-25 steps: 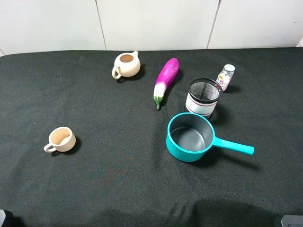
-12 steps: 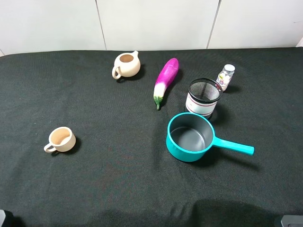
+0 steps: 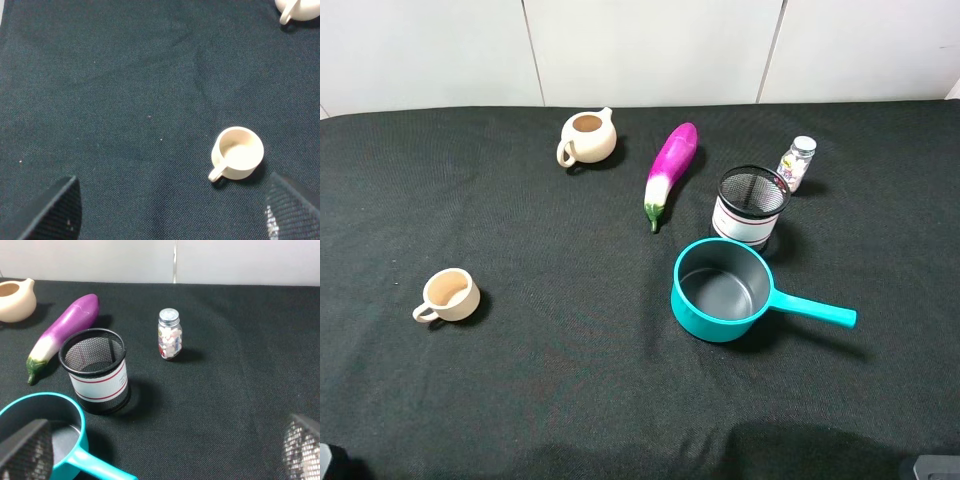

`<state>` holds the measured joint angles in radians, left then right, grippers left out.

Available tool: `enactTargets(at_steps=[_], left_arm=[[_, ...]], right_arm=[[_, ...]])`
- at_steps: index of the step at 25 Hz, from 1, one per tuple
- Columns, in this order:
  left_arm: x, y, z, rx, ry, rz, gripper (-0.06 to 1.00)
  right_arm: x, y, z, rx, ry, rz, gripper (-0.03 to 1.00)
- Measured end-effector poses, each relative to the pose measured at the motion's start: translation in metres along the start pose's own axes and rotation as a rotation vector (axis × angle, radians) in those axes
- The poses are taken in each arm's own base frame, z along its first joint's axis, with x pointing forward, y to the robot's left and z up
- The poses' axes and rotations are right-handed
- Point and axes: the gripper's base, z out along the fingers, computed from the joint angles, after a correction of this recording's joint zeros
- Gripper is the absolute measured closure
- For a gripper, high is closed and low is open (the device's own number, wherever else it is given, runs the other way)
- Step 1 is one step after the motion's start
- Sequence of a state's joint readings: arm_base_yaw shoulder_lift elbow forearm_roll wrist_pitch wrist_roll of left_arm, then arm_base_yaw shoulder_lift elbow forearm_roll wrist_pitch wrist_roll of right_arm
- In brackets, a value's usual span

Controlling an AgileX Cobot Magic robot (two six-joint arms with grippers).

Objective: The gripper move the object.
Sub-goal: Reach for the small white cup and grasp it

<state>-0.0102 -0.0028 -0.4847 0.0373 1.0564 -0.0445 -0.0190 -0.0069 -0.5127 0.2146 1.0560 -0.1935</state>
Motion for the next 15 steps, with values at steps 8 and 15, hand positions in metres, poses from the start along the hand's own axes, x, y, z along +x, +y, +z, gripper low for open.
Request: enactTargets(at_steps=[8, 15], left_arm=[[0.0, 0.0, 0.0, 0.0, 0.0, 0.001, 0.21], [-0.012, -0.002, 0.004, 0.011, 0.065, -0.003, 0.21]], right_arm=[[0.0, 0.0, 0.0, 0.0, 0.0, 0.0, 0.27], [0.0, 0.0, 0.0, 0.0, 0.0, 0.0, 0.27]])
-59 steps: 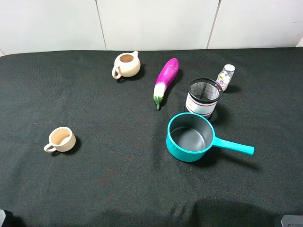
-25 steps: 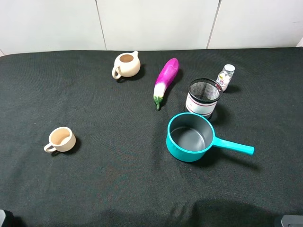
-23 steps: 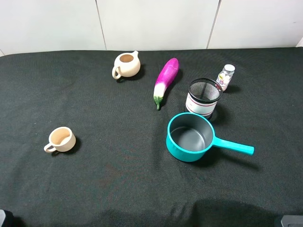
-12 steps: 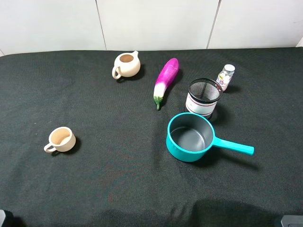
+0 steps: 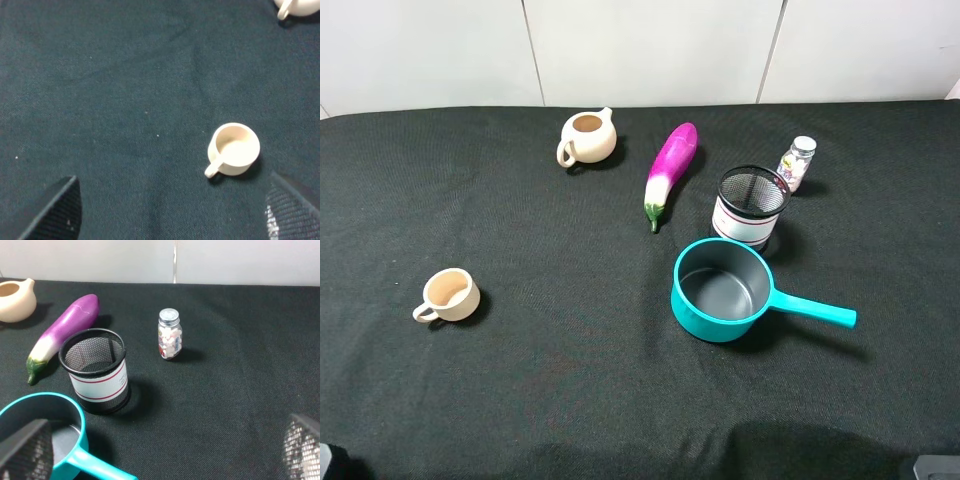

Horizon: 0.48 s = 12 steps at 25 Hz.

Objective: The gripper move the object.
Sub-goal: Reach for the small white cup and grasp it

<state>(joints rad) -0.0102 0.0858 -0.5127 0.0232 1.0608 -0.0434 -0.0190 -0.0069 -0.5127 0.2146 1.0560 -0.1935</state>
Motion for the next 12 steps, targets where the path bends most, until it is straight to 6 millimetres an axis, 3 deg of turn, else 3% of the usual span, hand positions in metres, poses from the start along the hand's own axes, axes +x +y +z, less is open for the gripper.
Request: enactTargets(at_steps=[12], left_arm=[[-0.027, -0.002, 0.041, -0.011, 0.333, 0.007, 0.21]], right_arm=[[0.0, 0.0, 0.0, 0.0, 0.0, 0.0, 0.27]])
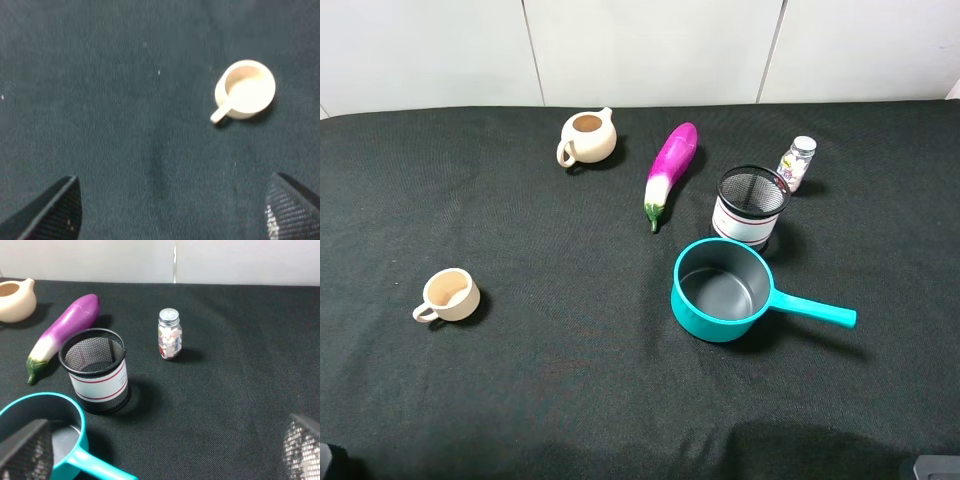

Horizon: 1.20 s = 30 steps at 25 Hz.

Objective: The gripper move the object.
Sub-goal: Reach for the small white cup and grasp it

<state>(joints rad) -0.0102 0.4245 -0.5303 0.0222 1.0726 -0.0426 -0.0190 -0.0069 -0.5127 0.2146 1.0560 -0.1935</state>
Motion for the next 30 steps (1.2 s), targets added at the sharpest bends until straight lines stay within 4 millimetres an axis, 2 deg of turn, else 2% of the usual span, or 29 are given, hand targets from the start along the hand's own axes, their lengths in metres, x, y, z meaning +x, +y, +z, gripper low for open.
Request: enactTargets(at_steps=[7, 17, 24, 30], left_arm=[[-0.016, -0.001, 0.024, -0.006, 0.178, 0.004, 0.21], [-0.029, -0.002, 0.052, -0.012, 0.346, 0.007, 0.21], [-0.04, -0.003, 0.074, -0.012, 0.399, 0.011, 0.21], [-0.048, -0.003, 0.084, -0.01, 0.358, 0.01, 0.21]], right_arm=[[0.0, 0.0, 0.0, 0.0, 0.0, 0.0, 0.27], [0.0, 0.0, 0.0, 0.0, 0.0, 0.0, 0.27], [0.0, 0.0, 0.0, 0.0, 0.0, 0.0, 0.27], [0.0, 0.0, 0.0, 0.0, 0.0, 0.0, 0.27]])
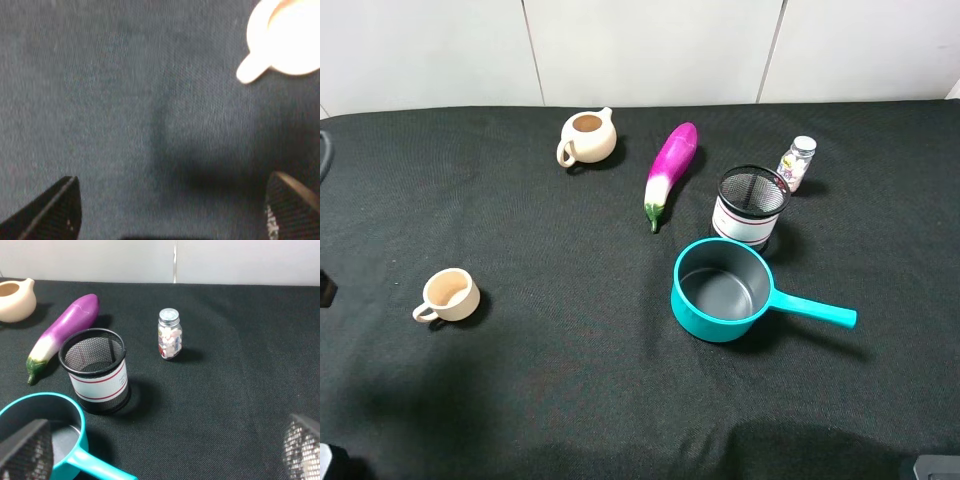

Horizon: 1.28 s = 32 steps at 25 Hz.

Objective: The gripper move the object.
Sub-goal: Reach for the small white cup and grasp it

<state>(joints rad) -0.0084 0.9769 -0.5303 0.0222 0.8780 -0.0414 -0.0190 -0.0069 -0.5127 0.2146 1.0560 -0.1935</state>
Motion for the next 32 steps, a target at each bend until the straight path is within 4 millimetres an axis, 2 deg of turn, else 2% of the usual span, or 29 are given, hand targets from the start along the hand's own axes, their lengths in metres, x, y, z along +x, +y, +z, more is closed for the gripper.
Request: enactTargets(at_steps=[4, 32], left_arm=[[-0.0042, -0.0002, 0.0, 0.002, -0.046, 0.0, 0.21], [-0.004, -0.0018, 0.0, 0.02, -0.043, -0.012, 0.21]], right_arm=[[0.0, 0.0, 0.0, 0.0, 0.0, 0.0, 0.27], [0.0, 0.0001, 0.0, -0.001, 0.0, 0.0, 0.27]])
